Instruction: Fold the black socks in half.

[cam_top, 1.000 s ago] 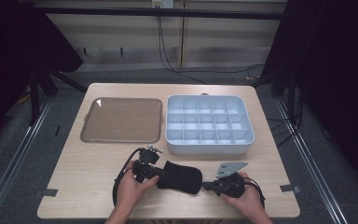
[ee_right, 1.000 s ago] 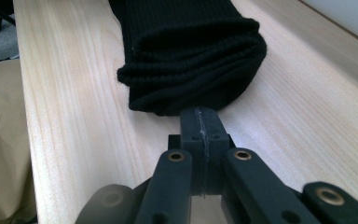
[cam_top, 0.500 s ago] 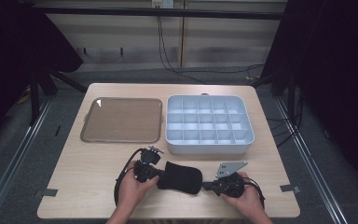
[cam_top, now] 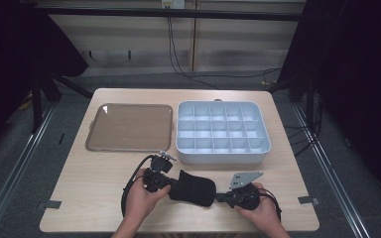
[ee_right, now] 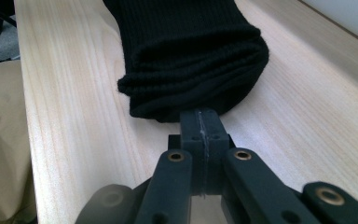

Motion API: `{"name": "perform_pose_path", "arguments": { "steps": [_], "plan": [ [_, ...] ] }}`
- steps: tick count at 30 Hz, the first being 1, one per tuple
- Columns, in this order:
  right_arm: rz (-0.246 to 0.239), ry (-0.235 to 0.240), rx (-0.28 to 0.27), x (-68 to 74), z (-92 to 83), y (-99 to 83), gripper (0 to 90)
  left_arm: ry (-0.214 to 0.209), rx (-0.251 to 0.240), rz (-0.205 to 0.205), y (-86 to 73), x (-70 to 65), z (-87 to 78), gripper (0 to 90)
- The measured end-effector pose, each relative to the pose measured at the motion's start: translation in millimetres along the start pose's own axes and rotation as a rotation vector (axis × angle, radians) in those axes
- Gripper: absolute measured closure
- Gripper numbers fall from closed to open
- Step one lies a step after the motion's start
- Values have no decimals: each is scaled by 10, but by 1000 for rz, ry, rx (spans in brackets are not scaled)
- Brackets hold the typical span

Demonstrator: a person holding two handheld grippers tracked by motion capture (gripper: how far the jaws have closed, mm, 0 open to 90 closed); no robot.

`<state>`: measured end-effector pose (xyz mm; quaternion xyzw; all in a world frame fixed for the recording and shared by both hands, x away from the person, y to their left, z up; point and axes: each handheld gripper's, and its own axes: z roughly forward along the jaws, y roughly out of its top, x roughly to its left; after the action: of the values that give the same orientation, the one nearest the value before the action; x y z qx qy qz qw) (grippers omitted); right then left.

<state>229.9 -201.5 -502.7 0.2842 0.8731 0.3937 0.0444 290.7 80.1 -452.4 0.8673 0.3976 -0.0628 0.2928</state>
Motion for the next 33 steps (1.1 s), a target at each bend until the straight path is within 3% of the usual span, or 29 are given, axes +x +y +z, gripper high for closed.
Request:
{"name": "perform_pose_path", "arguments": {
  "steps": [12,20,21,26,33],
  "plan": [
    [0,1,-2,-2,5,2,900,-20,16,31,90,-102,-5,826],
    [2,3,-3,-4,5,1,900,-35,12,18,123,-142,-1,827],
    [2,2,-3,-5,5,1,900,-34,25,37,131,-136,-10,826],
    [1,2,-3,-5,5,1,900,-42,12,26,143,-163,-2,827],
    [2,2,-3,-5,6,2,900,-45,22,44,166,-195,0,827]
  ]
}}
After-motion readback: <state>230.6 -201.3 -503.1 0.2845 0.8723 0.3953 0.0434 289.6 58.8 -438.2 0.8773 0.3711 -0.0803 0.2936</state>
